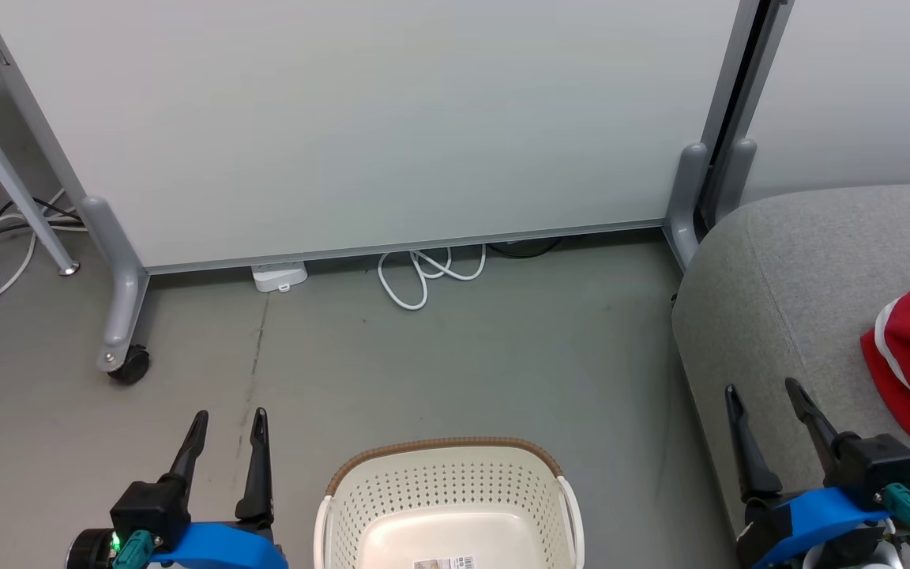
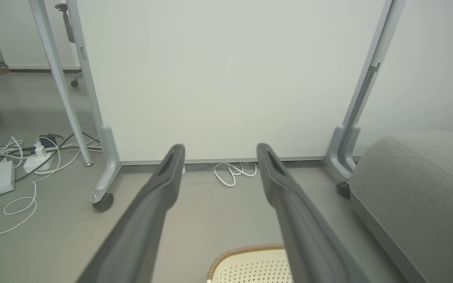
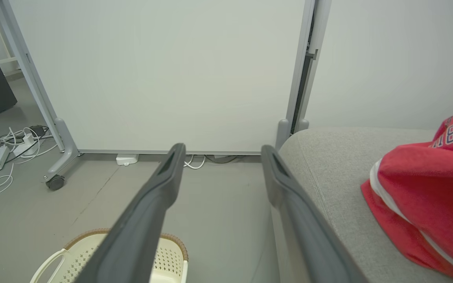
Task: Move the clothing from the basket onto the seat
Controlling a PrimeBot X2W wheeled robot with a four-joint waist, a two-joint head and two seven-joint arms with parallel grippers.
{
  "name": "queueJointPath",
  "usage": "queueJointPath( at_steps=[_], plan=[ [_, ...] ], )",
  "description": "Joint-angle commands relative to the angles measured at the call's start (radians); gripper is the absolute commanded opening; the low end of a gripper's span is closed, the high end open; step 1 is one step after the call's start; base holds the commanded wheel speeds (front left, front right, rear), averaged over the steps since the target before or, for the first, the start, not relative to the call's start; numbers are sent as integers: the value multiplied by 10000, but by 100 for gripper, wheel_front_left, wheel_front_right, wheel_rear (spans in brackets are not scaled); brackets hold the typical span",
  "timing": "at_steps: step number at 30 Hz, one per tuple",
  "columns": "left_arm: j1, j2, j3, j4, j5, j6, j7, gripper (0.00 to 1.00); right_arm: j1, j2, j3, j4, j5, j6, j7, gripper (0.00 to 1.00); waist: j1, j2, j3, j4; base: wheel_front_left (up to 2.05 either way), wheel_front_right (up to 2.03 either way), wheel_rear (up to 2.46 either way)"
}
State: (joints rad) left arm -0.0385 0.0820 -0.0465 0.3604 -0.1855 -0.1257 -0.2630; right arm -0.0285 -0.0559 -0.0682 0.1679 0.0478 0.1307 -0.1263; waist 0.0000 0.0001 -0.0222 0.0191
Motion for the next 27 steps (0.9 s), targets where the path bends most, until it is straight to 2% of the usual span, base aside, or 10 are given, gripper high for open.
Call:
queueJointPath(
  at_steps=[1, 19, 20, 27],
  plan=[
    [-77, -19, 36, 37, 10, -64, -31, 100, 146, 34, 25, -27, 42, 1, 28, 100, 0, -1, 0, 1, 0, 0, 0],
    [-53, 22, -291, 180, -183, -72, -32, 100, 88, 56, 130, 40, 149, 1, 15, 100, 0, -1, 23, 76, 0, 0, 0],
    [-50, 27, -300, 176, -224, -72, -32, 0, 90, 57, 125, 44, 157, 1, 10, 0, 0, -1, 25, 84, 0, 0, 0],
    [417, -140, -268, 684, -373, 3, 115, 0, 160, 54, 96, 650, 238, 0, 149, 0, 1, -1, 27, 81, 0, 0, 0]
  ],
)
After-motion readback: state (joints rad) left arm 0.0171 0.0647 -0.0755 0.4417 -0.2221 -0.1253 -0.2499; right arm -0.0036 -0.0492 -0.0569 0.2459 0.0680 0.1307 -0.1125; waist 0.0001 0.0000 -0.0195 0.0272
